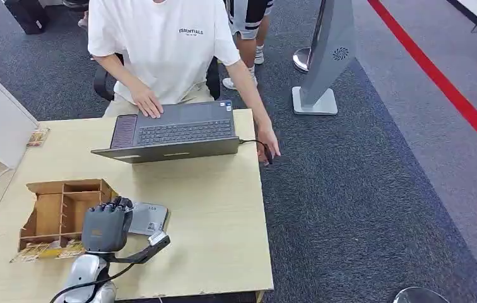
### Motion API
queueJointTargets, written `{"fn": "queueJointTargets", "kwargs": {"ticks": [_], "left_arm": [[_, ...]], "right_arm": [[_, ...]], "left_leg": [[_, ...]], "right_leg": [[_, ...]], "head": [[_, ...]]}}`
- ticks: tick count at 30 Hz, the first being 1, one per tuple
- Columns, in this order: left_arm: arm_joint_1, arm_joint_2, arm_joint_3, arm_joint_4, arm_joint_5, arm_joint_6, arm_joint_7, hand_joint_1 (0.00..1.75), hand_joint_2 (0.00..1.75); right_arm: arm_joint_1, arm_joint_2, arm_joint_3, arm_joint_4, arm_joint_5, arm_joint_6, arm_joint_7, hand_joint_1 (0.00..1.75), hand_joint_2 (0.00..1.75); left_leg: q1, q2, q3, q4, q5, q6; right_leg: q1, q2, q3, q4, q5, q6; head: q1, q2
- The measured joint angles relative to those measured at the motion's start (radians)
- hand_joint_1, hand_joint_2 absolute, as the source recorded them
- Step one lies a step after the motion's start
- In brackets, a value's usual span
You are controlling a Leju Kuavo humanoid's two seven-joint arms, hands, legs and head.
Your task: Pass the card to the sensor for recognition and then transmit it.
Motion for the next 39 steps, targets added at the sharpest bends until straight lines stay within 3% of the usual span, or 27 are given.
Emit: {"fn": "queueJointTargets", "kwargs": {"ticks": [26,35,39], "left_arm": [[-0.050,-0.020,0.000,0.182,-0.057,-0.030,-0.017,1.75,1.75],[-0.051,-0.018,0.000,0.177,-0.052,-0.011,-0.018,1.75,1.75],[-0.012,-0.005,-0.008,0.040,-0.019,0.003,-0.033,1.75,1.75]], "right_arm": [[0.000,0.002,-0.002,0.000,0.021,0.002,-0.005,0.00,1.75],[0.000,0.003,-0.006,0.000,0.029,0.002,-0.005,0.00,1.75],[0.001,0.003,-0.015,0.000,0.033,0.000,-0.005,0.00,1.75]], "left_leg": [[0.000,-0.001,0.002,0.000,0.001,0.001],[0.000,-0.001,0.002,0.000,0.001,0.001],[0.000,-0.001,0.002,0.000,0.001,0.001]], "right_leg": [[0.000,-0.002,0.002,0.000,0.000,0.000],[0.000,-0.002,0.003,0.000,0.000,0.000],[0.000,-0.001,0.002,0.000,0.000,0.000]], "head": [[0.000,0.000],[0.000,0.000],[0.000,0.000]]}}
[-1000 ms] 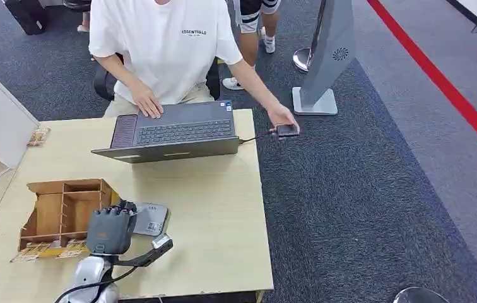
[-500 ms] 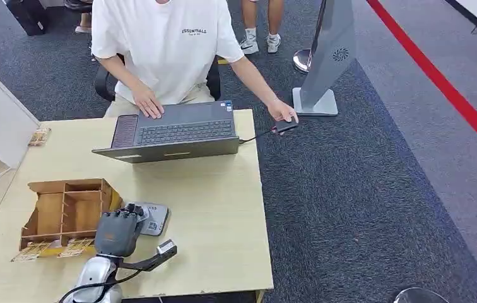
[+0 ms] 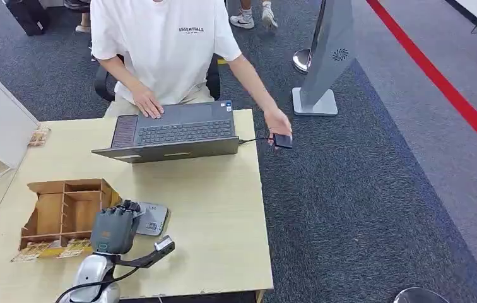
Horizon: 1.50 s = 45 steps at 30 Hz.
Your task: Pass the card to the sensor for recognition and then transmit it.
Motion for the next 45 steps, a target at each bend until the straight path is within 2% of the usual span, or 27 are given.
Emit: {"fn": "queueJointTargets", "kwargs": {"ticks": [5,9,11,13,15,19,40,42,45], "left_arm": [[0.050,0.020,-0.032,-0.291,-0.011,-0.003,-0.003,1.75,1.75],[0.064,0.038,-0.070,-0.490,-0.132,0.004,0.025,1.75,1.75],[0.064,0.050,-0.076,-0.574,-0.150,0.008,0.008,1.75,1.75],[0.061,0.058,-0.076,-0.632,-0.153,0.008,-0.025,1.75,1.75],[0.053,0.060,-0.076,-0.675,-0.153,0.008,-0.032,1.75,1.75],[-0.001,0.069,-0.076,-0.685,-0.153,0.008,0.026,1.75,1.75],[-0.033,0.088,-0.076,-0.691,-0.153,0.008,0.048,1.75,1.75],[-0.107,0.114,-0.065,-0.627,-0.136,0.006,0.097,1.75,1.75],[-0.270,0.173,-0.005,-0.409,-0.143,-0.005,0.148,1.75,1.75]], "right_arm": [[0.000,0.000,-0.019,0.000,0.005,-0.003,0.000,0.00,1.75],[0.000,0.000,-0.036,0.000,0.011,-0.003,-0.003,0.00,1.75],[0.000,0.000,-0.042,0.000,0.015,0.000,-0.003,0.00,1.75],[0.000,0.000,-0.045,0.000,0.016,0.002,-0.003,0.00,1.75],[0.000,0.000,-0.048,0.000,0.020,0.002,-0.002,0.00,1.75],[-0.001,0.000,-0.059,0.000,0.031,0.003,0.004,0.00,1.75],[-0.001,0.000,-0.062,0.000,0.039,0.008,0.004,0.00,1.75],[-0.005,0.000,-0.062,0.000,0.061,0.020,0.012,0.00,1.75],[-0.019,0.000,-0.062,0.000,0.085,0.035,0.026,0.00,1.75]], "left_leg": [[0.000,0.000,-0.001,0.000,0.000,0.000],[0.000,0.000,-0.001,0.000,0.000,0.000],[0.000,0.000,-0.001,0.000,0.000,0.000],[0.000,0.000,-0.001,0.000,0.000,0.000],[0.000,-0.001,-0.001,0.000,0.000,0.000],[0.000,-0.002,0.000,0.000,0.001,0.000],[0.000,-0.002,-0.001,0.000,0.001,0.000],[0.000,-0.003,-0.002,0.000,0.003,0.000],[0.001,-0.003,-0.001,0.000,0.005,-0.002]], "right_leg": [[0.000,0.000,-0.001,0.000,0.000,0.000],[0.000,0.000,-0.001,0.000,0.000,0.000],[0.000,0.000,-0.001,0.000,0.000,0.000],[0.000,0.000,-0.001,0.000,0.000,0.000],[0.000,-0.001,-0.001,0.000,0.000,0.000],[0.000,-0.001,0.000,0.000,0.001,-0.001],[0.000,-0.001,-0.001,0.000,0.001,0.000],[0.000,-0.004,-0.001,0.000,0.001,0.000],[0.001,-0.002,-0.001,0.002,0.003,0.000]], "head": [[0.000,0.000],[0.000,0.000],[0.000,0.000],[0.000,0.000],[0.000,0.000],[0.000,0.000],[-0.001,0.000],[0.000,0.000],[0.000,0.000]]}}
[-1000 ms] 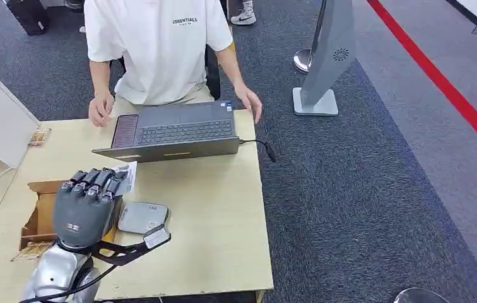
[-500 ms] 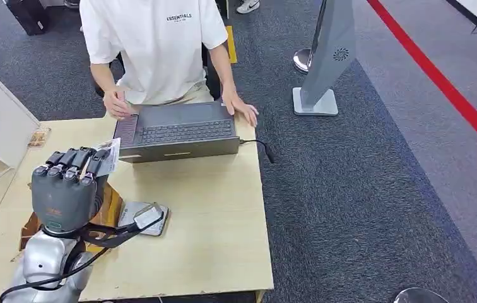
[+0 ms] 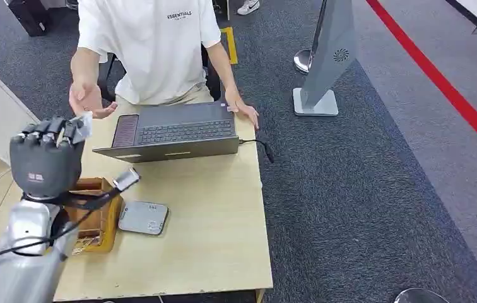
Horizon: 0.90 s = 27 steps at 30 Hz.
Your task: Pass the card to the sensor for recognition and then transmit it.
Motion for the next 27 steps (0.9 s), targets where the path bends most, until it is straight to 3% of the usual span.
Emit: {"fn": "queueJointTargets", "kwargs": {"ticks": [4,9,14,24,25,27], "left_arm": [[-0.171,0.063,0.039,0.308,-0.008,0.005,0.026,1.75,1.75],[-0.250,0.080,0.056,0.491,-0.009,0.006,0.035,1.75,1.75],[-0.272,0.087,0.062,0.568,-0.009,0.008,0.035,1.75,1.75],[-0.281,0.079,0.062,0.603,-0.008,0.008,0.029,1.75,1.75],[-0.281,0.077,0.062,0.605,-0.006,0.008,0.027,0.00,1.75],[-0.281,0.076,0.063,0.607,0.000,0.008,0.027,0.00,1.75]], "right_arm": [[-0.010,0.000,0.000,0.000,0.013,0.004,0.010,0.00,1.75],[-0.013,0.000,0.000,0.000,0.013,-0.002,0.021,0.00,1.75],[-0.016,0.003,0.000,0.000,0.013,-0.002,0.021,0.00,1.75],[-0.017,0.005,0.000,0.000,0.022,-0.003,0.023,0.00,1.75],[-0.017,0.005,0.000,0.000,0.022,-0.003,0.022,0.00,1.75],[-0.017,0.005,0.000,0.000,0.024,-0.003,0.022,0.00,1.75]], "left_leg": [[0.000,0.002,0.000,0.000,0.002,-0.002],[0.000,0.001,-0.002,0.000,0.003,-0.002],[0.000,0.001,-0.002,0.000,0.003,-0.002],[0.000,0.003,-0.003,0.000,0.002,-0.001],[0.000,0.003,-0.004,0.000,0.002,-0.001],[0.000,0.003,-0.006,0.000,0.002,-0.001]], "right_leg": [[0.000,0.003,-0.001,0.001,0.002,-0.002],[0.000,0.001,-0.001,0.001,0.002,-0.002],[0.000,0.001,-0.001,0.000,0.002,-0.002],[0.000,0.004,-0.004,0.000,0.002,-0.001],[0.000,0.004,-0.005,0.000,0.002,-0.001],[0.000,0.005,-0.006,0.000,0.002,-0.001]], "head": [[0.000,0.000],[0.001,0.000],[0.000,0.000],[0.000,0.000],[0.000,0.000],[0.000,0.000]]}}
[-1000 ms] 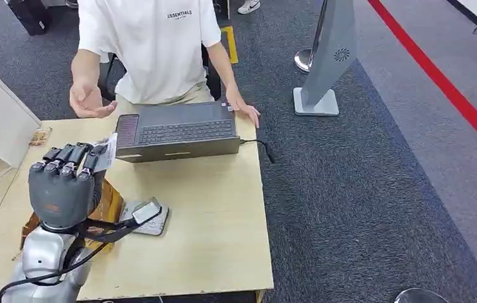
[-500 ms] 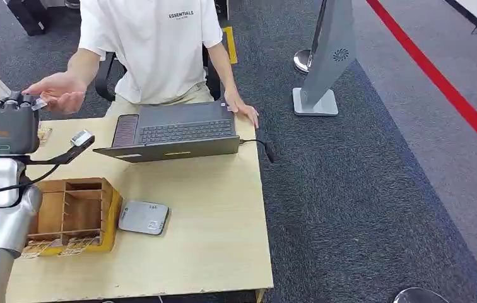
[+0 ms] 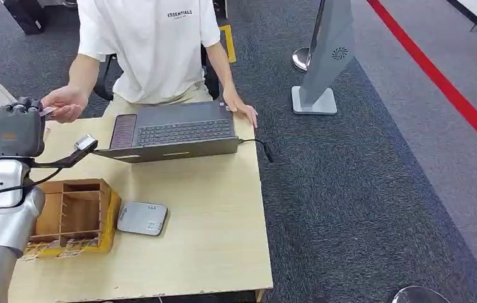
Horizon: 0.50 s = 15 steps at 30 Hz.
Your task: Pass the card to the sensor for recognition and then transmit it.
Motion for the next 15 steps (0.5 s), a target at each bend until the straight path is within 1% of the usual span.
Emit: {"fn": "queueJointTargets", "kwargs": {"ticks": [4,7,11,15], "left_arm": [[0.009,-0.004,0.010,-0.002,0.032,0.001,-0.049,0.00,1.75],[0.035,-0.017,0.031,-0.028,0.036,0.002,-0.074,0.00,1.75],[0.063,-0.045,0.042,-0.079,0.020,0.002,-0.097,0.00,1.75],[0.089,-0.085,0.042,-0.133,0.012,0.002,-0.105,0.00,1.75]], "right_arm": [[0.000,0.000,-0.002,0.000,0.001,-0.001,-0.002,0.00,1.75],[0.000,0.000,-0.005,0.000,0.004,-0.001,-0.002,0.00,1.75],[0.001,0.000,-0.007,0.000,0.009,0.000,-0.003,0.00,1.75],[0.001,0.000,-0.018,0.000,0.011,0.000,-0.004,0.00,1.75]], "left_leg": [[0.000,-0.001,-0.001,0.000,0.000,0.000],[0.000,-0.001,-0.001,0.000,0.000,0.000],[0.000,-0.003,-0.001,0.000,0.000,0.001],[0.000,-0.004,-0.001,0.001,0.001,0.002]], "right_leg": [[0.000,-0.001,0.000,0.000,0.000,0.000],[0.000,-0.001,0.000,0.000,0.000,0.000],[0.000,-0.004,0.000,-0.001,0.000,0.000],[0.000,-0.005,0.001,0.000,0.000,0.001]], "head": [[0.000,0.000],[0.000,0.000],[0.000,0.000],[0.000,0.000]]}}
